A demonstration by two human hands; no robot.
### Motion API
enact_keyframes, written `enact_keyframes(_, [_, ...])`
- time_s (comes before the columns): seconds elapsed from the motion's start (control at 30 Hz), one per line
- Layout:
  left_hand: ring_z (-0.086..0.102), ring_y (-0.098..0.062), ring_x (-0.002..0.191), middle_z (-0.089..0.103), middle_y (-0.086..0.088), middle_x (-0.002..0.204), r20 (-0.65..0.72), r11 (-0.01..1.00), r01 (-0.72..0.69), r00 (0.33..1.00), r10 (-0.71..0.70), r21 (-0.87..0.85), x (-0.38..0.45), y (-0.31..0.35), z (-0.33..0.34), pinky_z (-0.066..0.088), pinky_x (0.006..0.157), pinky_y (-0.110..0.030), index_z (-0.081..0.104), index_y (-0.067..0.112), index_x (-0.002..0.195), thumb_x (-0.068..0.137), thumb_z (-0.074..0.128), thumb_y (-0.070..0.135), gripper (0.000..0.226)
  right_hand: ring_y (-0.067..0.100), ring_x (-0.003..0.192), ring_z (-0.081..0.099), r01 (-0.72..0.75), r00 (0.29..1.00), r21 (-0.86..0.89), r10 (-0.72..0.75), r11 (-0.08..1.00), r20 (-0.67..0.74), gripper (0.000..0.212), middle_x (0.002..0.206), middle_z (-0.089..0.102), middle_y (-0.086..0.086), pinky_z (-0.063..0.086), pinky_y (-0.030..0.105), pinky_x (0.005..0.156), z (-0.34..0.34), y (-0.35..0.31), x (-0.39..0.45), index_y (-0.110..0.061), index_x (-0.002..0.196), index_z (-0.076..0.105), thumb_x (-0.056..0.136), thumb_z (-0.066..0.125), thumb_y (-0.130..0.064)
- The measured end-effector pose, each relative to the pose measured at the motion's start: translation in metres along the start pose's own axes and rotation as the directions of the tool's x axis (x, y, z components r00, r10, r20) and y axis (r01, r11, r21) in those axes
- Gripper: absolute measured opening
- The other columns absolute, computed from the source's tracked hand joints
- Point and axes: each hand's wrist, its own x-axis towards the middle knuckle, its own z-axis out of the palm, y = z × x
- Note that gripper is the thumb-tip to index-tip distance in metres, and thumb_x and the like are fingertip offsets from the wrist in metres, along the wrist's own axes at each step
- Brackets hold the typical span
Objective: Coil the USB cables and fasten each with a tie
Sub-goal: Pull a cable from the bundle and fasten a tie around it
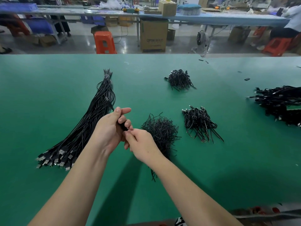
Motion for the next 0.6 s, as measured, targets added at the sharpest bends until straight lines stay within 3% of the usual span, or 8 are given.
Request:
enact_keyframes(0.1, [0.050,-0.013,0.056,0.040,0.006,0.059,0.027,0.998,-0.052,0.998,0.053,-0.036,0.000,0.001,-0.002,0.049,0.057,-0.030,0.061,0.000,0.106,0.106,0.043,0.026,0.032,0.002,0.057,0.062,-0.026,0.999,0.016,0.026,1.000,-0.021,0.020,0.075,0.071,-0.004,0.056,0.028,0.066,-0.003,0.001,0.000,-0.015,0.094,0.066,0.101,0.053,-0.027])
enact_keyframes(0.2, [0.053,-0.015,0.058,0.043,0.004,0.060,0.039,0.998,-0.048,0.998,0.050,-0.049,0.001,0.001,-0.006,0.051,0.057,-0.032,0.065,-0.003,0.101,0.104,0.047,0.023,0.032,0.009,0.080,0.070,-0.006,1.000,0.095,0.008,0.995,-0.017,0.021,0.090,0.072,-0.005,0.056,0.031,0.084,-0.004,-0.001,0.002,-0.019,0.118,0.060,0.098,0.058,-0.020])
enact_keyframes(0.33, [0.065,-0.023,0.067,0.059,-0.002,0.066,0.087,0.998,-0.042,0.995,0.046,-0.049,0.000,0.000,-0.005,0.057,0.065,-0.036,0.079,0.007,0.085,0.099,0.052,0.026,0.035,0.018,0.077,0.052,-0.018,0.999,0.316,0.027,0.949,-0.023,0.023,0.088,0.053,-0.006,0.052,0.043,0.082,-0.001,-0.005,0.005,-0.025,0.103,0.059,0.092,0.064,-0.006])
enact_keyframes(0.47, [0.073,-0.035,0.092,0.075,-0.019,0.091,0.203,0.998,0.002,0.979,-0.014,0.059,-0.005,0.007,-0.006,0.059,0.071,-0.050,0.079,0.013,0.085,0.087,0.061,0.035,0.029,0.007,0.062,0.052,-0.041,0.999,0.454,0.052,0.890,-0.010,0.020,0.082,0.058,-0.004,0.050,0.022,0.061,-0.003,-0.002,0.004,-0.019,0.096,0.061,0.089,0.072,-0.004])
enact_keyframes(0.6, [0.074,-0.036,0.090,0.072,-0.028,0.101,0.241,0.985,0.124,0.959,-0.151,0.122,-0.009,0.016,-0.005,0.059,0.061,-0.041,0.079,0.007,0.086,0.089,0.060,0.031,0.030,0.010,0.073,0.058,-0.036,0.999,0.532,0.033,0.846,0.014,0.021,0.088,0.062,0.006,0.054,0.025,0.060,-0.001,-0.001,0.000,-0.003,0.106,0.067,0.087,0.075,-0.002])
